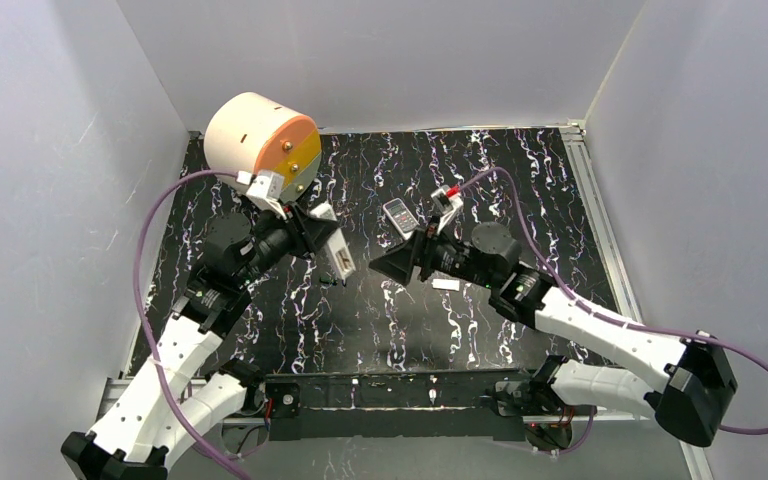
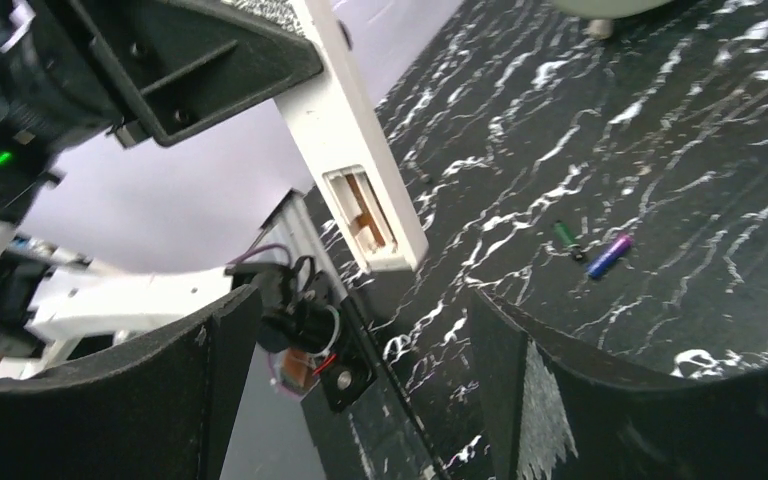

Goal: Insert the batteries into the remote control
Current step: Adjust the remote control, then pick up the battery from the center of the board.

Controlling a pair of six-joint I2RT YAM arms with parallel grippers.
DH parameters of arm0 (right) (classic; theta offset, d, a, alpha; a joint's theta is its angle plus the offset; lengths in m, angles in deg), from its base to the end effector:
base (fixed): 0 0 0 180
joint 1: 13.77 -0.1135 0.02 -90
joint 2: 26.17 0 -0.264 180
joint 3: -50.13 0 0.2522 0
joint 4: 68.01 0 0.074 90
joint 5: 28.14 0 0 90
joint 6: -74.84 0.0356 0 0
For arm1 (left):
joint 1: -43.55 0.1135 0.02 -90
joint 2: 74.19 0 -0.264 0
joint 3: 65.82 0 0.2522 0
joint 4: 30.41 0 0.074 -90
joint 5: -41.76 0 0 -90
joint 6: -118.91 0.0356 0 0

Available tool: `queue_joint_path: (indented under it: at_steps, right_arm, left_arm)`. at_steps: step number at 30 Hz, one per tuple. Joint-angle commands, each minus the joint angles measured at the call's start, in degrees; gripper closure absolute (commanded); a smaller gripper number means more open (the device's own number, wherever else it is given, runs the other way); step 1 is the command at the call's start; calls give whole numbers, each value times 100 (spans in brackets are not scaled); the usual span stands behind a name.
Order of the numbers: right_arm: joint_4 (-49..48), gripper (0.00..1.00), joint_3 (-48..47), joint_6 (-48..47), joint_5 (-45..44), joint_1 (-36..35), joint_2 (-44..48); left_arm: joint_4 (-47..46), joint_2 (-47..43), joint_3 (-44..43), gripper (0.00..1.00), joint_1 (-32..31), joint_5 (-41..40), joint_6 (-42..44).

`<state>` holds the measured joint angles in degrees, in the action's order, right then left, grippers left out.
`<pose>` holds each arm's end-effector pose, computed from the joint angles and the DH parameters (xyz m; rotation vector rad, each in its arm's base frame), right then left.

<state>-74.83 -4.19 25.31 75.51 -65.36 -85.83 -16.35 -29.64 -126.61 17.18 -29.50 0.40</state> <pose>0.1464 0.1982 0.3207 -0.3782 1.6972 1.4180 0.1577 -0.0909 0.3733 0.2444 1.6051 -1.0004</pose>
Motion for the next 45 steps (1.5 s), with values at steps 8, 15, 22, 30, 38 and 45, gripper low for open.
queue_joint_path:
  at_steps: [8,15,22,30,38,45]
  right_arm:
    - [2364,30,-1824,145,-3071,-607,-2234]
    - [2991,31,-3534,-783,-3601,-1083,-4121]
    - [2888,35,-4534,-2238,-2580,-1159,-5458]
    - [3652,43,-5521,-3441,-1965,-1156,-6384]
    - [4110,49,-5998,-3707,-1753,-1147,-6787]
    - [4584,63,-6187,-3680,-1856,-1149,-6996]
  left_arm:
    - [1856,-592,-282,100,1,-4206,1205]
    - [2077,-662,-338,100,9,-4609,1186]
    - [2506,-711,-446,100,9,-5558,1192]
    - [2508,-756,-377,100,9,-5483,1166]
    - [2553,-676,-416,100,9,-5644,1356]
    - [2520,-700,-395,100,5,-5619,1338]
